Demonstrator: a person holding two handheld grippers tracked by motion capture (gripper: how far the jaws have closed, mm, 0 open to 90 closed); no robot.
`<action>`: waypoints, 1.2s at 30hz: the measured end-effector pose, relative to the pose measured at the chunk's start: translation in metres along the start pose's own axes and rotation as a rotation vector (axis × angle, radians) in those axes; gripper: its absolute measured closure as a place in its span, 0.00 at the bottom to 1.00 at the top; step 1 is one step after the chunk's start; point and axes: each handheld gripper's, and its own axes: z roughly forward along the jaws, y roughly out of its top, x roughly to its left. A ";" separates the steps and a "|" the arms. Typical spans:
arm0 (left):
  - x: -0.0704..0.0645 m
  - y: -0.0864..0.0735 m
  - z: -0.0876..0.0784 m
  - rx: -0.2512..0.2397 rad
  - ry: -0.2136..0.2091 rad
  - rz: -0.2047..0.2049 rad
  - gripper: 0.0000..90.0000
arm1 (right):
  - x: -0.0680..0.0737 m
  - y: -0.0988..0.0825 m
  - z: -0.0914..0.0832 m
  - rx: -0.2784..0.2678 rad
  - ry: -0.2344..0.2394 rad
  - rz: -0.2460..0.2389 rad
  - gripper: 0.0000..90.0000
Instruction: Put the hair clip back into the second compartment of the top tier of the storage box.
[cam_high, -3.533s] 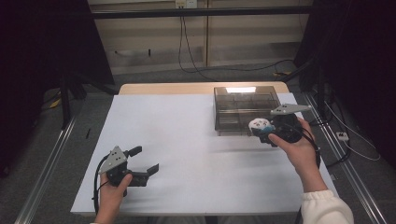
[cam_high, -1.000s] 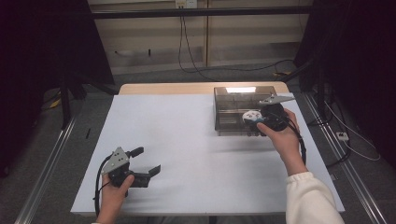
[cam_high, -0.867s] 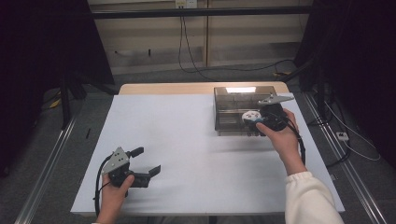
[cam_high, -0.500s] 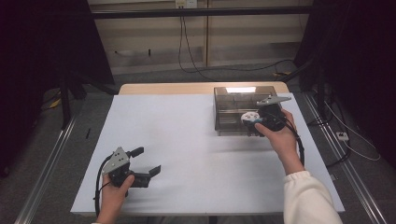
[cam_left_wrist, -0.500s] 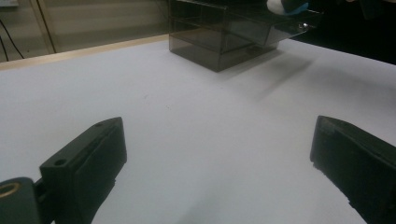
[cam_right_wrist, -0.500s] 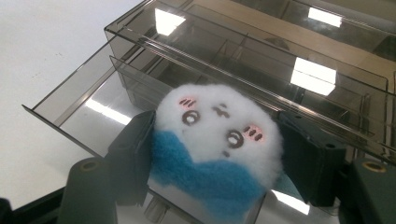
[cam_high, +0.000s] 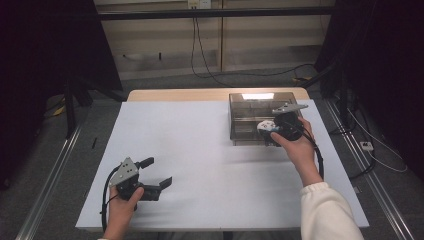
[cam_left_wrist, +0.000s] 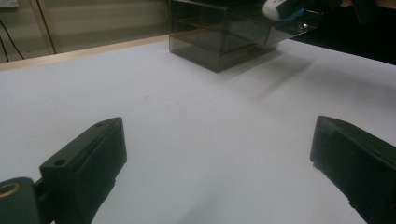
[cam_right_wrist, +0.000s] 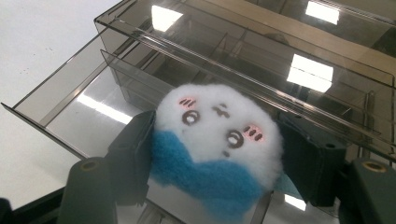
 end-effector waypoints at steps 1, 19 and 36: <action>0.000 0.000 0.000 0.000 -0.001 0.000 0.04 | 0.000 0.000 0.000 -0.001 -0.001 0.001 0.35; -0.001 0.000 0.000 0.002 -0.003 0.009 0.04 | 0.001 -0.003 0.005 -0.011 -0.010 -0.001 0.34; -0.001 0.000 0.001 0.008 -0.006 0.011 0.04 | 0.002 -0.005 0.005 -0.008 -0.020 -0.004 0.31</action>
